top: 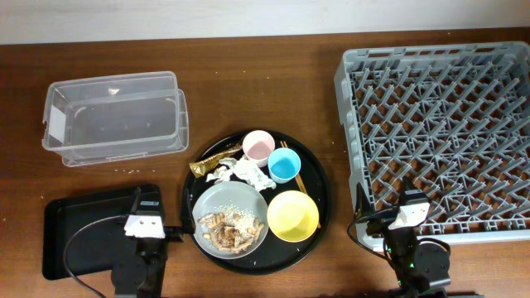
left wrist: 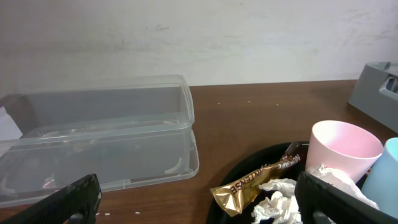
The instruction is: Sort waste into correct bins and load items into the dishwasher rack
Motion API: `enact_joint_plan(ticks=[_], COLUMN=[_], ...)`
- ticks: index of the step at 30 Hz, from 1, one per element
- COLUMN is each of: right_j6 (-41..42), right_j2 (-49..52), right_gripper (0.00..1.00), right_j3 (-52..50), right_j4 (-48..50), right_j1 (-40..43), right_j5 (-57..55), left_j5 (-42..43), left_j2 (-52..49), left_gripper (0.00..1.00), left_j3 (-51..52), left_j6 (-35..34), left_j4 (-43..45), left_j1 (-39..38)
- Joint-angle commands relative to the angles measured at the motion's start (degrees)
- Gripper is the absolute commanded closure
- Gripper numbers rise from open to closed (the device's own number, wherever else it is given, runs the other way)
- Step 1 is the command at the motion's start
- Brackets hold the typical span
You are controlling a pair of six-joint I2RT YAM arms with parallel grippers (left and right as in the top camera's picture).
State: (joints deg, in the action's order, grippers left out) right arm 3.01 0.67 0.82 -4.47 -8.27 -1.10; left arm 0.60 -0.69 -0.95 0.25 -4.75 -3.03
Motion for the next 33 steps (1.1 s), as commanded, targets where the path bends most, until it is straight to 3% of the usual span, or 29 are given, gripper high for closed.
enact_joint_plan(ticks=[1,33], right_j6=[0.2,0.2], right_j2=[-0.3,-0.3], right_gripper=[0.02,0.02], right_j3=[-0.5,-0.5], right_j4=[-0.1,-0.1], right_j1=[0.4,0.4], right_j5=[-0.7,-0.7], left_j5=[-0.4,-0.4], left_j2=[0.3,0.3], left_gripper=[0.01,0.01], left_j3=[0.5,0.5], left_j6=[0.7,0.7], left_j4=[0.0,0.0], left_j1=[0.3,-0.7])
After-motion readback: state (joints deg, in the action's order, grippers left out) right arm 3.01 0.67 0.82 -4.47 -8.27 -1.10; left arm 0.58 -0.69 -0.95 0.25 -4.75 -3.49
